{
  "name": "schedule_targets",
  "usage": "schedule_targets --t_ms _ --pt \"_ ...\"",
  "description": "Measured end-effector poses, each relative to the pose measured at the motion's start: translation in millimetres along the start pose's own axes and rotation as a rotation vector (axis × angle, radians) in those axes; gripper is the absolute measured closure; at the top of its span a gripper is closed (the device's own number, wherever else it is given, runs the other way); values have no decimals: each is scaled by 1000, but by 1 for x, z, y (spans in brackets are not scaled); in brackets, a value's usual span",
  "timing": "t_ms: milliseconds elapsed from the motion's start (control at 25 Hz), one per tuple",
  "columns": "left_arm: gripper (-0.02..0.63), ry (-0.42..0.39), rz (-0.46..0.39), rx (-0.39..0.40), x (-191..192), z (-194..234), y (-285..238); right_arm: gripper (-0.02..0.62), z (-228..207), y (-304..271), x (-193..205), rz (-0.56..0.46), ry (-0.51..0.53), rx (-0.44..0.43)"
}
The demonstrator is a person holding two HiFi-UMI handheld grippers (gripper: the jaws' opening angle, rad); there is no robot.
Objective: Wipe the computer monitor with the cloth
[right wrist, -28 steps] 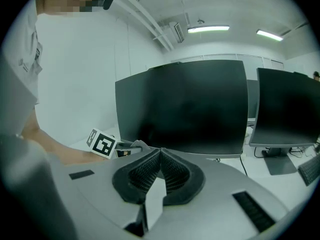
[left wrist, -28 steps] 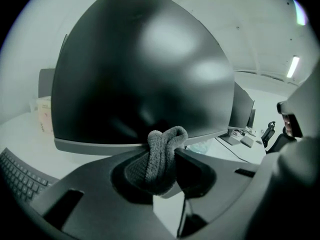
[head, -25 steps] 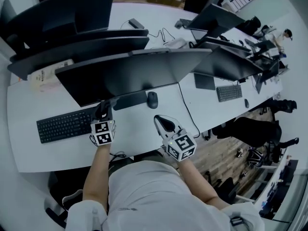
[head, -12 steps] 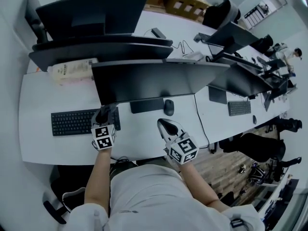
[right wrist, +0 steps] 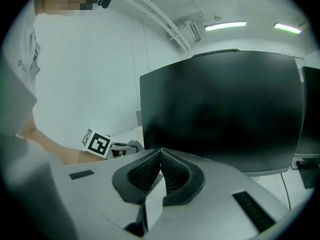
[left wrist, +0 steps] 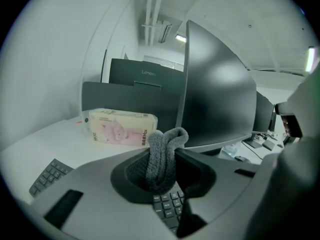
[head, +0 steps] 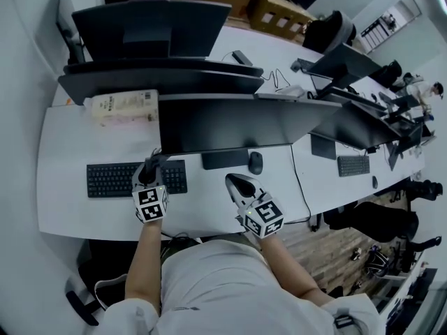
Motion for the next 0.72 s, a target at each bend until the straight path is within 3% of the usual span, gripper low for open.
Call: schedule_targets --t_ms 440,720 --pt "509 -57 -109 1 -40 1 16 586 11 -6 -8 -45 8 0" --pt "509 -81 -225 26 -91 -4 28 586 15 -6 -18 -84 14 7"
Point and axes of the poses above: the fingertips, and each gripper's own axes: y backward along the fingers, z to its left, x out of its underside, the point moved 3 cm from there along y, backward along the fingers, and after that the axes turned 10 degrees about -x, right-handed, at the moved point
